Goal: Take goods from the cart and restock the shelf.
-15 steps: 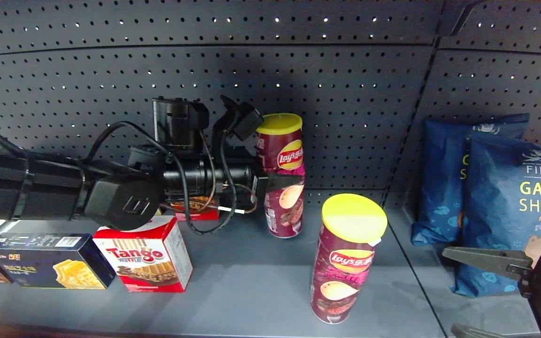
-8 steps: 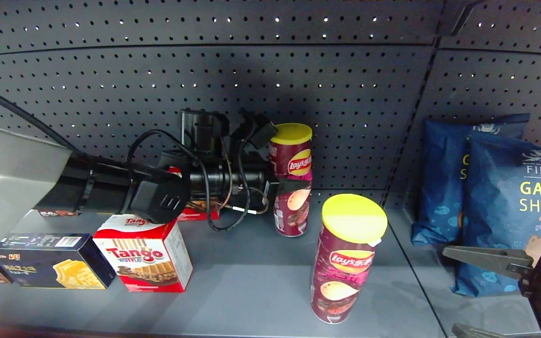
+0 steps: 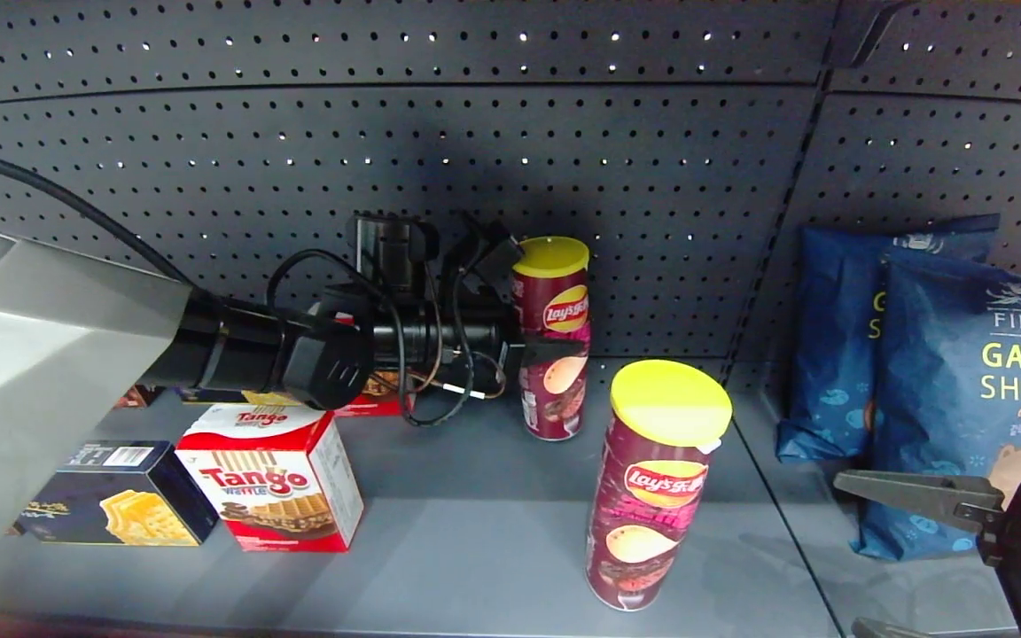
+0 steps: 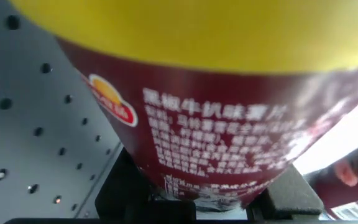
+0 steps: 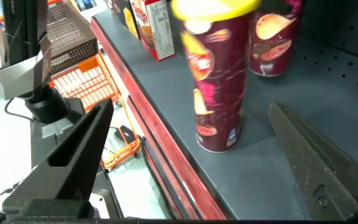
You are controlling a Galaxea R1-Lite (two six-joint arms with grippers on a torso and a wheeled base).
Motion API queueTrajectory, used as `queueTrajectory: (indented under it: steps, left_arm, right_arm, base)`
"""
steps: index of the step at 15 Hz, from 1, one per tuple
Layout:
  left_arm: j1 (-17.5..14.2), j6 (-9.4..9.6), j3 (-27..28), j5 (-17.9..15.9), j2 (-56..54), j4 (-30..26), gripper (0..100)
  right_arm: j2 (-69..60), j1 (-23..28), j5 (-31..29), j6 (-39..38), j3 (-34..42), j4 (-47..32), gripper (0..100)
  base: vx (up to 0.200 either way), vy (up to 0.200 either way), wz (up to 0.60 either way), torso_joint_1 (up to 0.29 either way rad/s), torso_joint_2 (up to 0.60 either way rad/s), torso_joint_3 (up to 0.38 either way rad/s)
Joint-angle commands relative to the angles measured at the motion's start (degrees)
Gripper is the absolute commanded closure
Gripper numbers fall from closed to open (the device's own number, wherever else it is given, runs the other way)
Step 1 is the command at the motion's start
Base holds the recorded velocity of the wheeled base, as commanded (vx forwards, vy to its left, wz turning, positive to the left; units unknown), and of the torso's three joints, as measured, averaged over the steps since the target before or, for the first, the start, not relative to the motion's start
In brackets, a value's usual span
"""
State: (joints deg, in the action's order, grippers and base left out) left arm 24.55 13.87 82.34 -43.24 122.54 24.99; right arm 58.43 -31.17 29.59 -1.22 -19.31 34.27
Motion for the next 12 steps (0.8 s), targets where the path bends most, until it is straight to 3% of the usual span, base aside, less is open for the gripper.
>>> queueTrajectory:
  steps: [1, 12]
  left_arm:
    - [-0.6, 0.98, 1.9, 0.0, 1.5, -0.3, 100]
    - [0.3, 1.51, 5.5, -0.5, 4.6, -1.5, 100]
  right_arm:
    - [0.2, 0.0, 0.0, 0.0, 0.2, 0.0, 0]
    - [0.0, 0.0, 0.1, 0.0, 0.5, 0.0, 0]
  base:
    - [0.0, 0.0, 0.0, 0.0, 0.0, 0.0]
    - [0.0, 0.0, 0.0, 0.0, 0.0, 0.0]
